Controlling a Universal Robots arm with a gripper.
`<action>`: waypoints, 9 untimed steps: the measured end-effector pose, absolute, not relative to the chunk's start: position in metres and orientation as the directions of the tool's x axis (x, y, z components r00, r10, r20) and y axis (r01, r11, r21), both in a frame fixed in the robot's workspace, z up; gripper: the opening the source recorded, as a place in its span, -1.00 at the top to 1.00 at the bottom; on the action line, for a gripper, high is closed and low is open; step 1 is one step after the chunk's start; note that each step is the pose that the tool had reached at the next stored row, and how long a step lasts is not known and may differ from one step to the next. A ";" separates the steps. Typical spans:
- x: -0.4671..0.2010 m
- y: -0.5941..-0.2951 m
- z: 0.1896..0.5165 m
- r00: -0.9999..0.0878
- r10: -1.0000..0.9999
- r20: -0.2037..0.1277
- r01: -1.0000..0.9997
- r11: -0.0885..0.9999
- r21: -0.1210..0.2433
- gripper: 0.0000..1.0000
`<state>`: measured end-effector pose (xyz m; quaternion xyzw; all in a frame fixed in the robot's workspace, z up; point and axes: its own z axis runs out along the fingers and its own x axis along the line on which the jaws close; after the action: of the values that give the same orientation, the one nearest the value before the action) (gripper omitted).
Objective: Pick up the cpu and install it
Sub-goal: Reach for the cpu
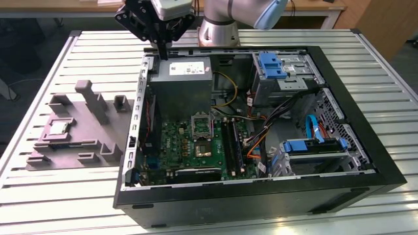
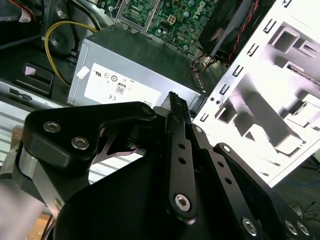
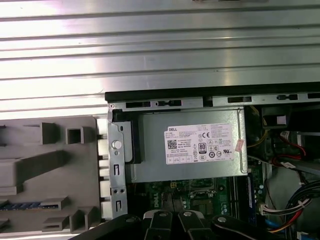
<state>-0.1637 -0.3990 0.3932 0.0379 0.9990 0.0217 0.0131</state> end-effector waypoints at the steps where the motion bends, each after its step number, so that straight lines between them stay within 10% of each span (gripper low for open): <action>1: -0.164 -0.399 0.393 -0.997 0.076 -0.024 0.075 0.996 0.044 0.79; 9: -0.168 -0.399 0.393 -0.997 0.076 -0.024 0.075 0.996 0.044 0.79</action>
<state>-0.1682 -0.3989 0.3932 0.0379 0.9990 0.0217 0.0131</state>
